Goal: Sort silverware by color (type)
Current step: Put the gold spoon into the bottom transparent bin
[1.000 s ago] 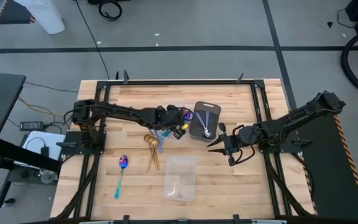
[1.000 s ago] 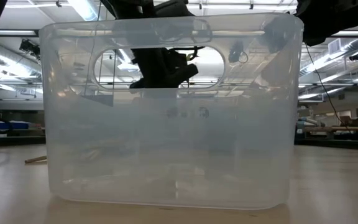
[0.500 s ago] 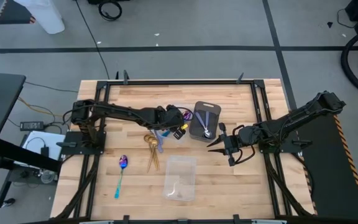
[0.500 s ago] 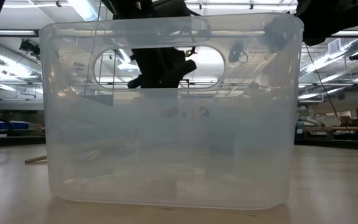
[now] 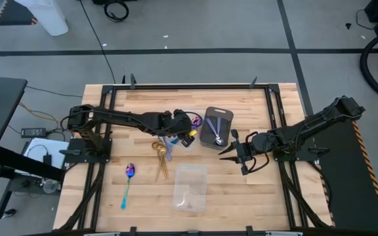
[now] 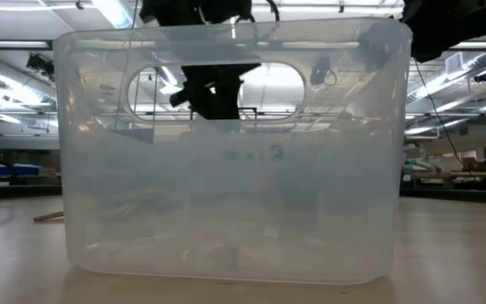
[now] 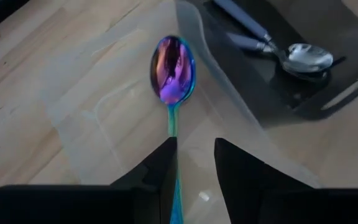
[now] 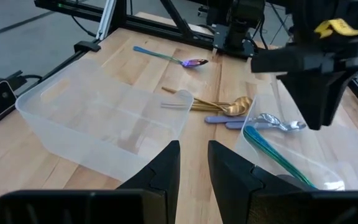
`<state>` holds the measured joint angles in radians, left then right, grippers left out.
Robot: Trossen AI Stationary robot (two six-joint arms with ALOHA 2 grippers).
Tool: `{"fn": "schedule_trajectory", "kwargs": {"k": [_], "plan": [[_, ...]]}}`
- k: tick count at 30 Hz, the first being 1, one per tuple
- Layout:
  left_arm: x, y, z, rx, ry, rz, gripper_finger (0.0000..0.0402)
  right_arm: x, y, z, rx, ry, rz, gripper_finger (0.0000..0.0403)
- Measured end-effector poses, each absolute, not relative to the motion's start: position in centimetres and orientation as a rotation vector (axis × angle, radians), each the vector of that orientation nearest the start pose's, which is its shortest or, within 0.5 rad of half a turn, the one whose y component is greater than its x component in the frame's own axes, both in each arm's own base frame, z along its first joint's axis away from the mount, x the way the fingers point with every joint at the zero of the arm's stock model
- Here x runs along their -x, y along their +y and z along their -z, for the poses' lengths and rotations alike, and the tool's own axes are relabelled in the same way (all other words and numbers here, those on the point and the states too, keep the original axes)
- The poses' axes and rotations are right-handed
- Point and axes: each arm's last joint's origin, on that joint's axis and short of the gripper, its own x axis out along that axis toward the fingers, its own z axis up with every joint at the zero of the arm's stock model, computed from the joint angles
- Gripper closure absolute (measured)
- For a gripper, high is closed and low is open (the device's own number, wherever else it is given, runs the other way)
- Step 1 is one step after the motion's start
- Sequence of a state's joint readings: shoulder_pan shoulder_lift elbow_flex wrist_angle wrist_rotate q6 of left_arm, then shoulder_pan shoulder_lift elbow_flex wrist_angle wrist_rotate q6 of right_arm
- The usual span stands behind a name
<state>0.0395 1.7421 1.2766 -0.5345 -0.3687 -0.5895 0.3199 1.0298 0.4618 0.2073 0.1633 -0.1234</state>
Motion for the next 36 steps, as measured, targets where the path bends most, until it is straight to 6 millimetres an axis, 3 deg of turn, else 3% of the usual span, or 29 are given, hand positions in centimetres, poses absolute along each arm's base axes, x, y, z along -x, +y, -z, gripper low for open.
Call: {"fn": "schedule_trajectory", "kwargs": {"k": [15, 24, 36], "plan": [[-34.8, -1.8, -24.6, 0.406, 0.864, -0.526, 0.0285, -20.4, 6.3, -21.5, 0.2, 0.34, -0.175, 0.0309], [-34.0, -4.4, -24.7, 0.46, 0.901, -0.492, 0.0285, -20.4, 6.3, -21.5, 0.193, 0.341, -0.175, 0.0309], [-33.8, -5.9, -24.7, 0.498, 0.902, -0.485, 0.0285, -20.4, 6.3, -21.5, 0.192, 0.34, -0.175, 0.0309]]}}
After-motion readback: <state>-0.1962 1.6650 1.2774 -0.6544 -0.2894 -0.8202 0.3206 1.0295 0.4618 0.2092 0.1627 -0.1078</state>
